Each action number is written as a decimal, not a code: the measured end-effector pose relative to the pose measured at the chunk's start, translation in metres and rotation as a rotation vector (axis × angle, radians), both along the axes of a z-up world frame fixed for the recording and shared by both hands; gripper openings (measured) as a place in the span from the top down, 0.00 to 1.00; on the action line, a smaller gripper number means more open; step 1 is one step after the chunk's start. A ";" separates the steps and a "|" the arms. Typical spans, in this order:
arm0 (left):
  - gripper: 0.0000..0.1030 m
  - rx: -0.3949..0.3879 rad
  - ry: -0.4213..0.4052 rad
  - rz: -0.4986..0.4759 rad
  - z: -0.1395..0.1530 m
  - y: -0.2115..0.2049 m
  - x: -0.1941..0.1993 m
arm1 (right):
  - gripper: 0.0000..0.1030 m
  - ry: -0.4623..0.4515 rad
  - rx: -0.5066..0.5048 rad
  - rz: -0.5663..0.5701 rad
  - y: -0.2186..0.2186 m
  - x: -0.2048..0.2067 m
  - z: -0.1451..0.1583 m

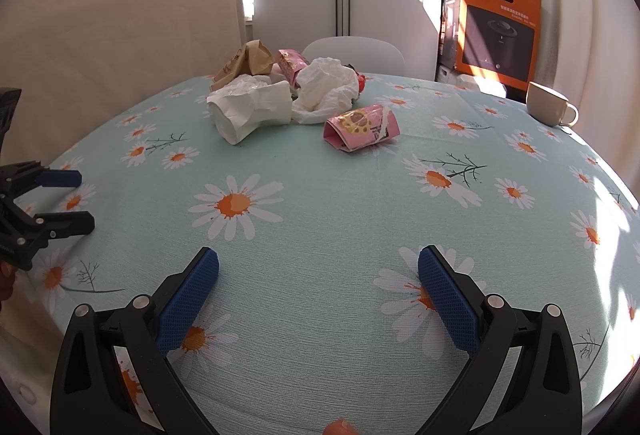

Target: Collect trash

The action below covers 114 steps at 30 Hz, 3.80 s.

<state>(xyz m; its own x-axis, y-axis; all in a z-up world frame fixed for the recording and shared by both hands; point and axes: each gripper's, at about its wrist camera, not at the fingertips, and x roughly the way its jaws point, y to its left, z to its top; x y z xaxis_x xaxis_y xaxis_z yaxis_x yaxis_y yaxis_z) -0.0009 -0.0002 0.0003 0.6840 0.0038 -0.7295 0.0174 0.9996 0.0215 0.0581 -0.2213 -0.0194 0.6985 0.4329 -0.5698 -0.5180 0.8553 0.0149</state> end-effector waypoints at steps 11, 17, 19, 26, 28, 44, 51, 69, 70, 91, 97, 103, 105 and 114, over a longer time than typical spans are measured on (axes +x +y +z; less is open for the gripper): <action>0.04 0.000 0.000 0.000 0.000 0.000 0.000 | 0.07 0.000 0.000 0.000 0.000 -0.001 0.001; 0.04 0.000 0.000 0.000 0.000 0.000 0.000 | 0.07 -0.001 0.000 -0.001 0.000 -0.001 0.000; 0.04 0.000 0.000 0.000 0.000 0.000 0.000 | 0.07 0.000 0.000 -0.001 0.000 -0.001 0.000; 0.04 0.000 0.000 0.000 0.000 0.000 0.000 | 0.07 -0.002 0.001 -0.002 0.000 -0.001 0.000; 0.04 0.001 0.002 -0.001 0.000 0.000 0.000 | 0.07 -0.003 0.001 -0.002 -0.002 -0.001 0.001; 0.04 -0.001 0.000 -0.072 -0.002 0.003 0.006 | 0.06 0.041 -0.026 -0.013 0.004 0.004 0.003; 0.04 0.001 0.032 -0.074 0.001 0.002 0.011 | 0.06 0.096 -0.054 0.010 0.007 0.013 0.006; 0.04 -0.003 -0.062 -0.140 0.032 0.012 0.034 | 0.07 0.217 0.029 -0.133 0.004 0.055 0.030; 0.04 0.000 -0.072 -0.139 0.034 0.013 0.035 | 0.07 0.219 0.029 -0.151 0.004 0.060 0.032; 0.04 -0.058 -0.220 -0.105 0.059 0.044 0.039 | 0.08 0.335 -0.001 -0.320 0.041 0.161 0.024; 0.04 -0.058 -0.206 -0.119 0.056 0.038 0.047 | 0.52 0.279 -0.050 -0.345 0.048 0.164 0.024; 0.04 -0.053 -0.189 -0.122 0.055 0.032 0.053 | 0.54 0.277 0.012 -0.316 0.030 0.154 0.026; 0.04 -0.054 -0.177 -0.116 0.055 0.029 0.057 | 0.54 0.266 0.028 -0.307 0.024 0.147 0.029; 0.04 -0.080 -0.121 -0.116 0.051 0.011 0.084 | 0.54 0.180 0.076 -0.206 0.008 0.104 0.045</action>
<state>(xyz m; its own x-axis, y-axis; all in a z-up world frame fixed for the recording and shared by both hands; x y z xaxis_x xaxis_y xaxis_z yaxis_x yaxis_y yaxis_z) 0.0827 0.0108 0.0512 0.7593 -0.1348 -0.6366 0.1347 0.9897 -0.0489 0.1619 -0.2130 0.0260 0.6666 0.3390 -0.6639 -0.3168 0.9350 0.1593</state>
